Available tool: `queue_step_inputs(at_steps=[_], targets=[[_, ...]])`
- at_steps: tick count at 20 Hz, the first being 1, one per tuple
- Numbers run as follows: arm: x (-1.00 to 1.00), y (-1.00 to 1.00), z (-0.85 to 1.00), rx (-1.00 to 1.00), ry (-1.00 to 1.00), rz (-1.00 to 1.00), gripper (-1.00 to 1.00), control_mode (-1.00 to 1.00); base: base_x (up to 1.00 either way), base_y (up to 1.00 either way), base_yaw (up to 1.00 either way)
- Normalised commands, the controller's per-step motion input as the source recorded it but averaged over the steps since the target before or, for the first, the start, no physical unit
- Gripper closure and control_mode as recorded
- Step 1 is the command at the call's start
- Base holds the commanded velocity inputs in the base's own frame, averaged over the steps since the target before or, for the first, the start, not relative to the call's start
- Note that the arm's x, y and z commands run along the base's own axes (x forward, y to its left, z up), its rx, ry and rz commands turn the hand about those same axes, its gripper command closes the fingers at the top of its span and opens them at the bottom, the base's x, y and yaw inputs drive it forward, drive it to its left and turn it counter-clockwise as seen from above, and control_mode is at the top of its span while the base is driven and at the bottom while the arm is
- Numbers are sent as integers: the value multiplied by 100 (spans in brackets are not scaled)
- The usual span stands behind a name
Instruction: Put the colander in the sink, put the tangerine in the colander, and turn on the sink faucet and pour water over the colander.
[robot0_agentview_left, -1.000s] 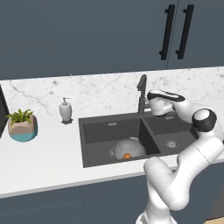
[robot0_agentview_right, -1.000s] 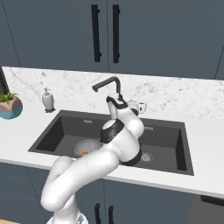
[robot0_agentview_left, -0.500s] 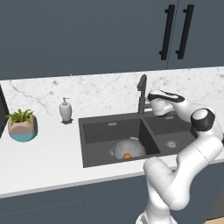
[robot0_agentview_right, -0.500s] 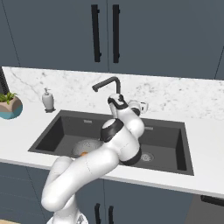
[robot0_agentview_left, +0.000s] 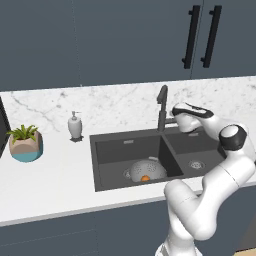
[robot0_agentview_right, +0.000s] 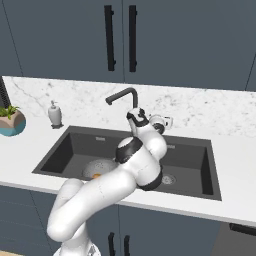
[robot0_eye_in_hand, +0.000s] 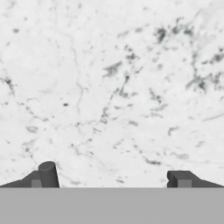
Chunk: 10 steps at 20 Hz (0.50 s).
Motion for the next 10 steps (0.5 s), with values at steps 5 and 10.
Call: queue_step_inputs(at_steps=[5,10], targets=[[0,-57,0,1,0,4,-100,-100,0,0,0],[0,-65,-3,1,0,2,-100,-100,0,0,0]])
